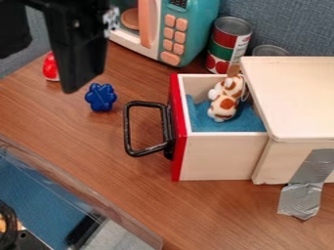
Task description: Close the drawer
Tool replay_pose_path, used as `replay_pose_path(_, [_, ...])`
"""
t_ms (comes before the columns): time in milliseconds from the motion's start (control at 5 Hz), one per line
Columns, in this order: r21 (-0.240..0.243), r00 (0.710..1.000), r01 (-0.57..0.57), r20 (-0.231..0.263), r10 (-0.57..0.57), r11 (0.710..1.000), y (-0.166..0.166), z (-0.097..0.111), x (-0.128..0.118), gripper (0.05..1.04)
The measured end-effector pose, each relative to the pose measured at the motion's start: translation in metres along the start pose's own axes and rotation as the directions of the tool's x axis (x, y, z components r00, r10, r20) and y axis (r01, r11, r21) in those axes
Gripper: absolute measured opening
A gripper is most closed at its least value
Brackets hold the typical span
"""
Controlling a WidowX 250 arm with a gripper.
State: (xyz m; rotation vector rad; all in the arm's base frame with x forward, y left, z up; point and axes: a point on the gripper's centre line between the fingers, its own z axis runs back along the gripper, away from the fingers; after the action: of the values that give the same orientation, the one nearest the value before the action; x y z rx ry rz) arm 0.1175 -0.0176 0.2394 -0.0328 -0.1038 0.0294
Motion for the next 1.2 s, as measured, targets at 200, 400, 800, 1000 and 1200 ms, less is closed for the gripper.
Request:
replay_pose_path(200, [0.001,1.000,0.003,-0.004,-0.003,1.000,0.000,-0.002,-0.001,1.001])
replay_pose_path(400, [0.030,0.998,0.066,0.024,-0.067,0.997,0.015,-0.016,0.000,1.001])
replay_pose_path(800, [0.038,0.982,0.191,0.000,-0.191,0.981,0.054,-0.053,0.011,1.001])
replay_pose_path(1000, [0.048,0.931,0.364,-0.038,-0.362,0.930,0.075,-0.074,0.021,1.001])
replay_pose_path(1200, [0.050,0.830,0.557,-0.066,-0.554,0.829,0.090,-0.102,0.033,1.001])
